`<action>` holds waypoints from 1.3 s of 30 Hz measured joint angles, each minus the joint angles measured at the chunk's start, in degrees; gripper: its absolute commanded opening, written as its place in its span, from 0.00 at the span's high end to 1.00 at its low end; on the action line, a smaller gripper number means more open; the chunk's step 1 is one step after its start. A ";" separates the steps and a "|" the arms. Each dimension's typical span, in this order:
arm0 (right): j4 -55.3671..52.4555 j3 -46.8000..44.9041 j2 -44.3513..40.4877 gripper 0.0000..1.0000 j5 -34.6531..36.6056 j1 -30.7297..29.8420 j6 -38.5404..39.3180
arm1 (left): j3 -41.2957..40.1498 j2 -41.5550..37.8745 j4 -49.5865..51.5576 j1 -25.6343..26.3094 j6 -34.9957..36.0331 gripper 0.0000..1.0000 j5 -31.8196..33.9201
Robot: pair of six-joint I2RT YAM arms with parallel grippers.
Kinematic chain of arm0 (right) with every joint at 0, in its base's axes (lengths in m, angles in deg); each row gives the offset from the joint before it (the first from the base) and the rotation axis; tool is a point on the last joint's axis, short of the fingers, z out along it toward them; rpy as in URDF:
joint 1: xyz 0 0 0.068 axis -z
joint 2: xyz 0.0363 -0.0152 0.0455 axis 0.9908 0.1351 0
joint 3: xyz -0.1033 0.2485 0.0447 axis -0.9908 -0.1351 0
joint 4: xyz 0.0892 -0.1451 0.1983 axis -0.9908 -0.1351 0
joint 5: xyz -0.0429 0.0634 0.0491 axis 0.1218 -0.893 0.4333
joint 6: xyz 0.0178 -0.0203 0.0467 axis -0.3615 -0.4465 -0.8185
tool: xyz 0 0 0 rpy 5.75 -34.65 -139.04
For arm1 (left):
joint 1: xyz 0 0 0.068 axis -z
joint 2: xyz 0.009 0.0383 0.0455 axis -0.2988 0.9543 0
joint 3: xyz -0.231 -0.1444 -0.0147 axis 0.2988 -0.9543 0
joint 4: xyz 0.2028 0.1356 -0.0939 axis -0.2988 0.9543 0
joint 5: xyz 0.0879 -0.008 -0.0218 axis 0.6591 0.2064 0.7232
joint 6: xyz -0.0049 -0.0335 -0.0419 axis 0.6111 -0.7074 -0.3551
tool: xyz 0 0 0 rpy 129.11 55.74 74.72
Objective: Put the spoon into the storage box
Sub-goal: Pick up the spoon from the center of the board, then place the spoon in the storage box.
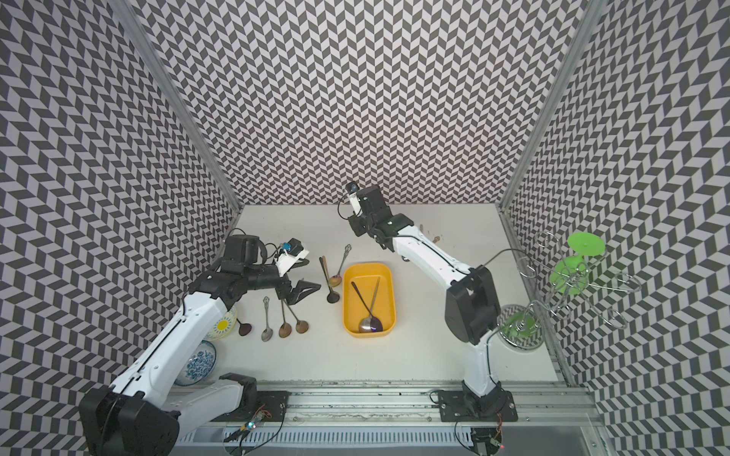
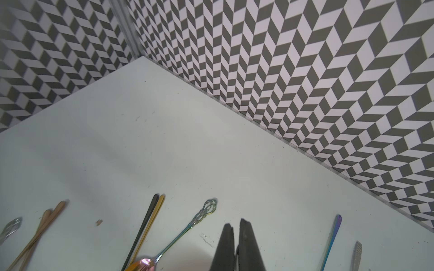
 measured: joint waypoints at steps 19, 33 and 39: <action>6.08 -35.32 -27.39 1.00 -31.95 -8.11 45.22 | -2.36 0.13 -6.58 -1.20 -15.17 0.05 3.06; 2.16 -41.68 -24.04 1.00 -25.59 -12.44 62.47 | -3.41 0.22 -8.44 -1.20 -17.44 0.05 3.63; 3.17 -45.99 -22.84 1.00 -23.78 -12.83 64.13 | -3.50 0.22 -8.70 -1.20 -17.66 0.05 3.65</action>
